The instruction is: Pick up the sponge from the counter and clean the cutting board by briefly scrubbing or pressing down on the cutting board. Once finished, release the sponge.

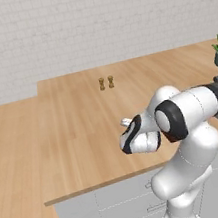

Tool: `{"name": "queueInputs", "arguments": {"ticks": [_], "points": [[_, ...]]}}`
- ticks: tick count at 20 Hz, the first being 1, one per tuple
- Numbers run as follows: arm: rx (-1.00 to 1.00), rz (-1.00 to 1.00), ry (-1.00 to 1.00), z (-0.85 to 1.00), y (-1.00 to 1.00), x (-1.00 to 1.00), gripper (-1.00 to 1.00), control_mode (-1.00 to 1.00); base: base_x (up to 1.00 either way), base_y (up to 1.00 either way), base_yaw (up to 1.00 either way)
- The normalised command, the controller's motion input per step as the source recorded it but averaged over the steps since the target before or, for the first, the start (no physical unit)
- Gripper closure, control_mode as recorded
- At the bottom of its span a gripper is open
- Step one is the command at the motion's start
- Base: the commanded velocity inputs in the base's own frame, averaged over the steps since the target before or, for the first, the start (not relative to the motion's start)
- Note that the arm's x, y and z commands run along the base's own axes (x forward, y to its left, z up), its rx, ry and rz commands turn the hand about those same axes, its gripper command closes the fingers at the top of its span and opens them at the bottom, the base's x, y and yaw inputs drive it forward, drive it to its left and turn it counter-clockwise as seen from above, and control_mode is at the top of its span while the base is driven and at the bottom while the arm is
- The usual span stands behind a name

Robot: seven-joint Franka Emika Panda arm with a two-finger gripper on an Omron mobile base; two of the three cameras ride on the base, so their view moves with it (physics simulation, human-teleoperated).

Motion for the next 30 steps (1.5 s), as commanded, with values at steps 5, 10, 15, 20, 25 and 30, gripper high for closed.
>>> {"name": "queueInputs", "arguments": {"ticks": [5, 10, 15, 20, 25, 30], "points": [[0.00, 0.00, 0.15, 0.00, 0.07, 0.04, -1.00, -1.00, 0.00, 0.00, 0.00], [0.00, 0.00, 0.07, 0.07, 0.01, 0.03, -1.00, -1.00, 0.00, 0.00, 0.00], [0.00, 0.00, 0.00, 0.56, 0.00, 0.01, -1.00, -1.00, 0.00, 0.00, 0.00], [0.00, 0.00, -0.01, 0.60, 0.03, 0.00, -1.00, -1.00, 0.00, 0.00, 0.00], [0.00, 0.00, -0.06, 0.96, 0.07, -0.04, -1.00, -1.00, 0.00, 0.00, 0.00], [0.00, 0.00, -0.06, 0.96, 0.15, -0.38, -1.00, -1.00, 0.00, 0.00, 0.00]]}}
